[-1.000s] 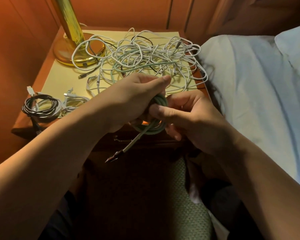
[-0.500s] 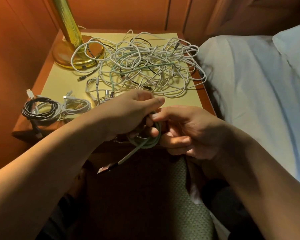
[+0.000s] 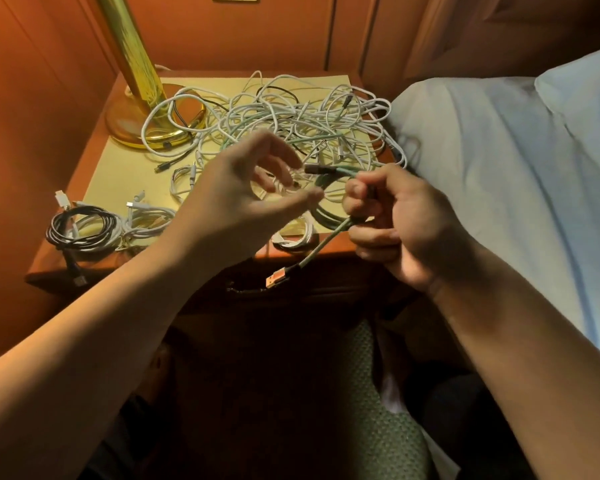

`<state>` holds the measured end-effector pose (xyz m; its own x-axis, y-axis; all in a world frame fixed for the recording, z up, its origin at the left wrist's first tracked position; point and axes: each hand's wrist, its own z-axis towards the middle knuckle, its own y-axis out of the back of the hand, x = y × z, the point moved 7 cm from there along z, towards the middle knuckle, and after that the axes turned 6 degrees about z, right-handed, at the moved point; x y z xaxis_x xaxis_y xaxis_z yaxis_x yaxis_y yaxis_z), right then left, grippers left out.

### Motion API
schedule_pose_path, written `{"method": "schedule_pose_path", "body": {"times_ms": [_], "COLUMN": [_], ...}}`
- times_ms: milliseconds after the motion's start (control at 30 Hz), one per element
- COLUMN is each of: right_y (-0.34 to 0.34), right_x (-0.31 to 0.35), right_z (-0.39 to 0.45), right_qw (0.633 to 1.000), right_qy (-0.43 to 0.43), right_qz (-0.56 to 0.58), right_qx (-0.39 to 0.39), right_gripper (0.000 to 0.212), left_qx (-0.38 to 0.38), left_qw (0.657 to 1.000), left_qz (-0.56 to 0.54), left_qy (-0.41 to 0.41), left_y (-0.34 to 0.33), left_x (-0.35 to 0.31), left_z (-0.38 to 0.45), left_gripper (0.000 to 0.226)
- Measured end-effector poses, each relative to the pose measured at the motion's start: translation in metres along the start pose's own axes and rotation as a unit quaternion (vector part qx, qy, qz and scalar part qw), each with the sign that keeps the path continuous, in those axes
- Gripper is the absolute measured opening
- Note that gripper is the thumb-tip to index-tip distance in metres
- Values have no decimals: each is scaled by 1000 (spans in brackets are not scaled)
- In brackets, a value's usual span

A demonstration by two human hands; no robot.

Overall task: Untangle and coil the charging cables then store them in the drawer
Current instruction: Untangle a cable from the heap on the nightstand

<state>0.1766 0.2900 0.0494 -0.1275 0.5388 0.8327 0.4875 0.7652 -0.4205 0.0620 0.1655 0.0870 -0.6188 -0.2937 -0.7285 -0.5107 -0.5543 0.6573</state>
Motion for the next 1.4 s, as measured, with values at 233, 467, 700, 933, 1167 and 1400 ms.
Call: {"method": "schedule_pose_path", "body": {"times_ms": [233,467,700,933,1167,1400], "right_y": [9,-6,-2,-6,-6,-3], "right_x": [13,2,-5,-15,-23,-30], "right_z": [-5,-9,-2,1,5,9], "right_qw": [997,987,985,986,986,988], "right_qy": [14,-23,-33,-49,-68,-79], "right_qz": [81,157,165,157,149,128], "right_qx": [-12,41,43,35,30,14], "right_gripper": [44,43,43,43,45,44], "left_qx": [84,66,33,75,77,87], "left_qw": [989,995,972,944,939,931], "left_qz": [49,13,-206,-283,-267,-256], "left_qy": [-113,-67,105,155,200,245], "left_y": [-10,-27,-41,-43,-48,-45], "left_x": [-16,-7,13,10,21,30], "left_z": [-14,-20,-16,-16,-16,-14], "left_gripper": [15,7,8,18,17,25]}}
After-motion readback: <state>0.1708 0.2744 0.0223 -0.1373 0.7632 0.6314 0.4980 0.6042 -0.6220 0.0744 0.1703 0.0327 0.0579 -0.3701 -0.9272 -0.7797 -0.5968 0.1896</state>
